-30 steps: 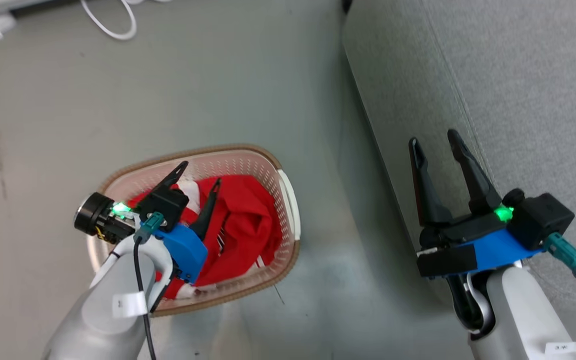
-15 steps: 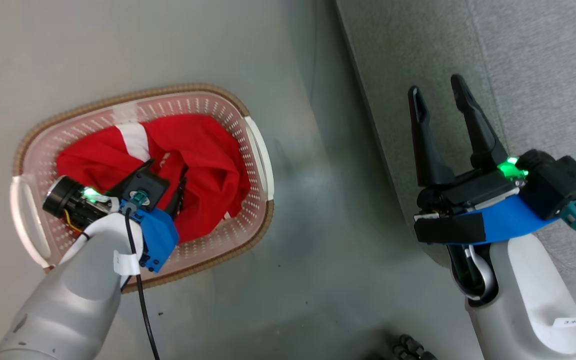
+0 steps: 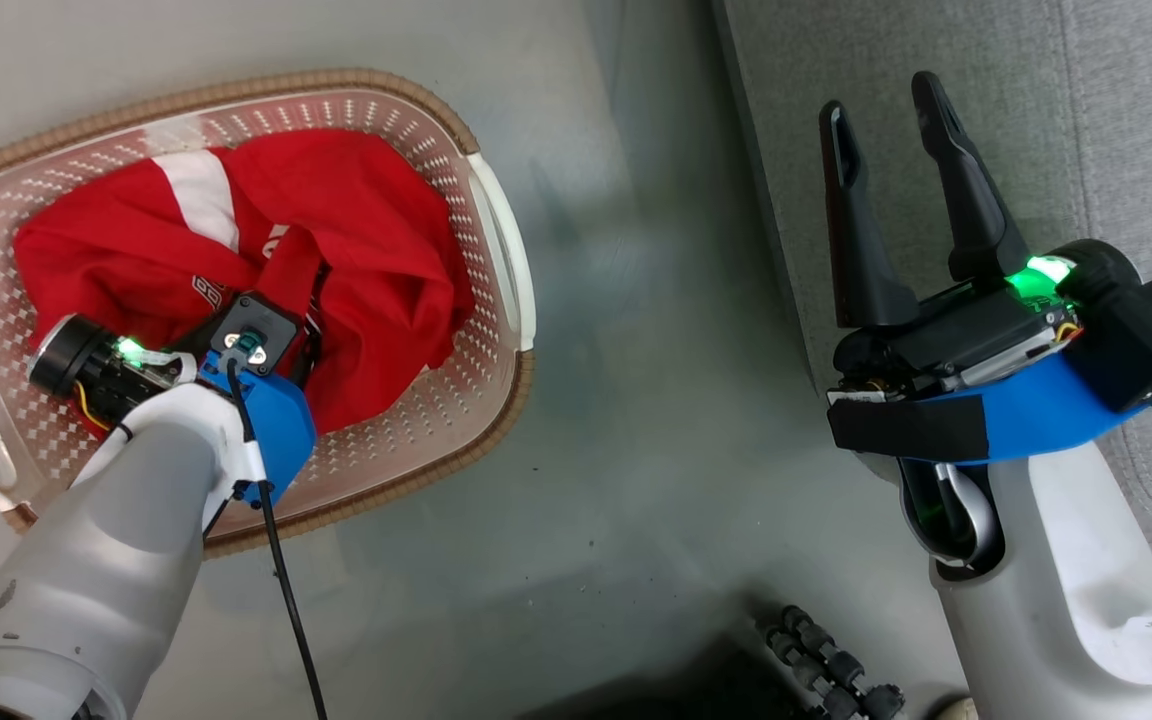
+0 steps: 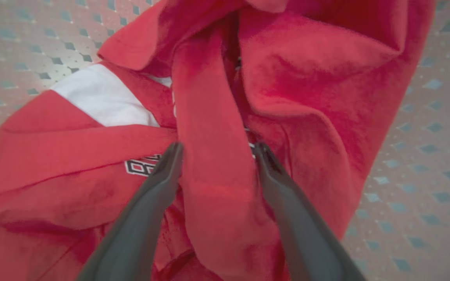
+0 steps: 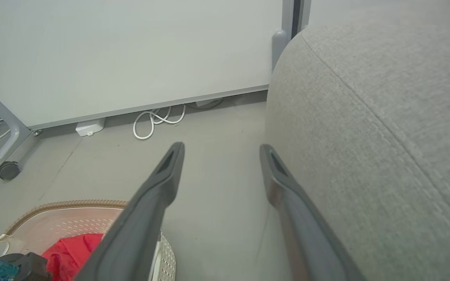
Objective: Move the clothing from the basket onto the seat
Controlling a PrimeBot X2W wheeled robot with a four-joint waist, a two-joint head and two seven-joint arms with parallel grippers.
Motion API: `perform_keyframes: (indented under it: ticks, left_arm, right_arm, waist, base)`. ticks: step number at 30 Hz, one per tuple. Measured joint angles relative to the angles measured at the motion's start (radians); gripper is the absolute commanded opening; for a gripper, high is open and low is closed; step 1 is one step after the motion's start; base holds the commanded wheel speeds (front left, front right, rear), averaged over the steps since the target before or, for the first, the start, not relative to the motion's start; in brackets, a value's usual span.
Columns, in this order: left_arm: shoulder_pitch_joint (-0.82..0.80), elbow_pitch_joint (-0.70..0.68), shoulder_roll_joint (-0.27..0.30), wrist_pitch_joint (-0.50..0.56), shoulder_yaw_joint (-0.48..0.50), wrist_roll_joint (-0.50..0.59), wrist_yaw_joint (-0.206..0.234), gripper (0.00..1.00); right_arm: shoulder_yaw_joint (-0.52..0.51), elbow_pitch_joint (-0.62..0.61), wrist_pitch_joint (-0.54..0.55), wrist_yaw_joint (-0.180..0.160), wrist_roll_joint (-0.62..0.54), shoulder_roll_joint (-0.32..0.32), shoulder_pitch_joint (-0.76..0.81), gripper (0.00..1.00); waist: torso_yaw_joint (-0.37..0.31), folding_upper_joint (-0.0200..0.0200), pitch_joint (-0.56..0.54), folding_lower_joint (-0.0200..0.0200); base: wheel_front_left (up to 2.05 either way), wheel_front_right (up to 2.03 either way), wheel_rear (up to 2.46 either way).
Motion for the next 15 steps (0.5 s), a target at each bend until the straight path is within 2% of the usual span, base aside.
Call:
perform_keyframes:
  ticks: [8,9,10,15]
  left_arm:
    - [-0.047,0.018,0.007,0.017,-0.06,-0.035,0.0,1.0]
    - [-0.049,0.021,0.005,0.029,-0.066,-0.044,0.0,0.33]
    - [-0.05,0.021,0.004,0.034,-0.075,-0.05,0.0,0.0]
    - [-0.072,0.017,0.002,0.035,-0.108,-0.083,0.0,0.0]
  right_arm:
    - [0.001,-0.021,0.0,0.0,0.006,0.0,-0.012,1.0]
    - [0.001,-0.022,0.0,0.0,0.006,0.0,-0.012,1.0]
    - [0.0,-0.022,0.0,0.0,0.005,0.0,-0.012,1.0]
    - [0.001,-0.023,0.0,0.0,0.001,0.0,-0.012,1.0]
  waist:
    - [-0.014,0.0001,0.047,0.0]
    - [-0.014,0.0,0.05,0.0]
    - [-0.014,0.0001,0.053,0.0]
    - [-0.008,0.0001,0.061,0.0]
  base:
    - [0.0,0.0,0.0]
    - [0.0,0.0,0.0]
    - [0.0,0.0,0.0]
    - [0.0,0.0,0.0]
